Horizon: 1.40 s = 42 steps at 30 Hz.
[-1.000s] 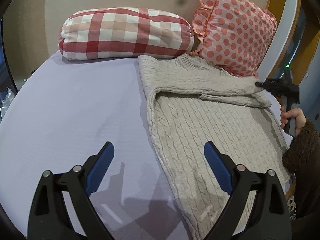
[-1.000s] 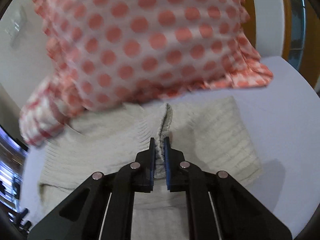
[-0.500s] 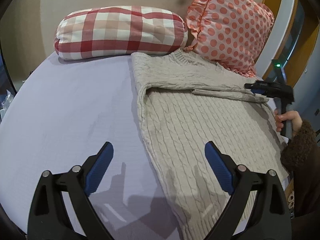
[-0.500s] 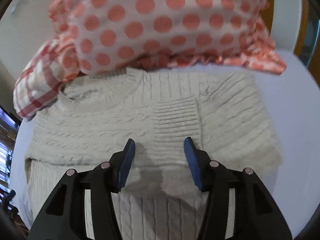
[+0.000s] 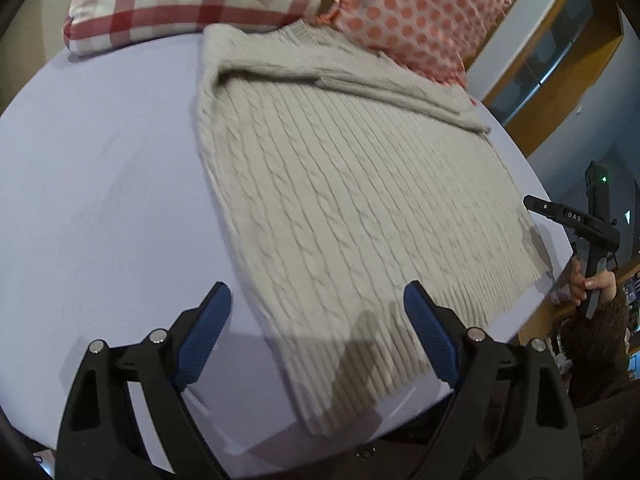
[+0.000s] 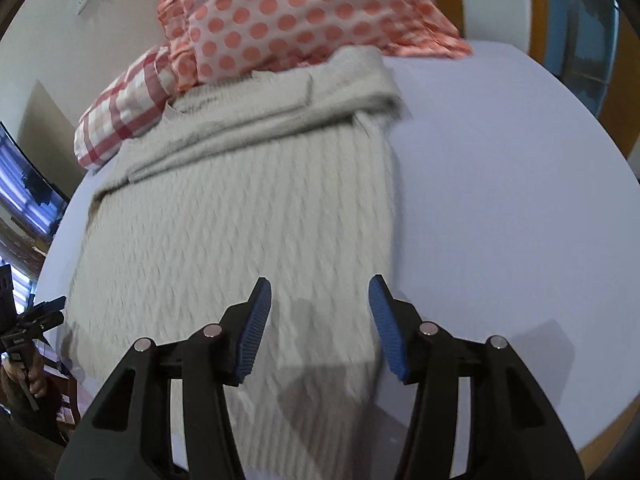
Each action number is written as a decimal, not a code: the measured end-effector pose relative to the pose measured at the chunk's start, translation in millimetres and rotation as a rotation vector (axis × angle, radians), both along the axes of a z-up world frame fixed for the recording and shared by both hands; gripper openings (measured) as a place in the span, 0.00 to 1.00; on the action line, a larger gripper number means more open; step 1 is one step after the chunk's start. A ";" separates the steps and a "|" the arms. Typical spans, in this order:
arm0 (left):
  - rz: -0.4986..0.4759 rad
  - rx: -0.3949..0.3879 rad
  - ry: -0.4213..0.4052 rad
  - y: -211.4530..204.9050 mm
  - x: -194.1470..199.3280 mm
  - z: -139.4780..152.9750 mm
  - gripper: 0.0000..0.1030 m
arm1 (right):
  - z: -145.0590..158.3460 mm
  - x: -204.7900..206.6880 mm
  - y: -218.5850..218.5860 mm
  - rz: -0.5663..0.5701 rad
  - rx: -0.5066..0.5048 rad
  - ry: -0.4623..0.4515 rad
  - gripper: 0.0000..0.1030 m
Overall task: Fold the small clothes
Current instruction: 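Grasp the hem with both tools and fold it up toward the collar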
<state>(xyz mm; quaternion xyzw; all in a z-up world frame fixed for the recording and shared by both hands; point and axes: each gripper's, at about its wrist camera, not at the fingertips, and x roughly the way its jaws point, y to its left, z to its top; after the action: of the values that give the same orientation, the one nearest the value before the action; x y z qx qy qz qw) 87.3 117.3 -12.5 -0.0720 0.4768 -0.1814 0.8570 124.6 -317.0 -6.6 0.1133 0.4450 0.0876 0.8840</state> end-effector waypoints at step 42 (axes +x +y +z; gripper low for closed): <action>0.065 -0.195 -0.030 8.0 15.4 45.6 0.08 | -27.4 -14.0 -37.7 0.003 0.270 0.039 0.40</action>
<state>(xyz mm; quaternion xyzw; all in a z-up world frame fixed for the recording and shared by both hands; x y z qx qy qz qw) 102.7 125.3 33.1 -0.1678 0.4413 -0.2003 0.8585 110.6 -354.7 -34.0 0.2322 0.4465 0.1456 0.8518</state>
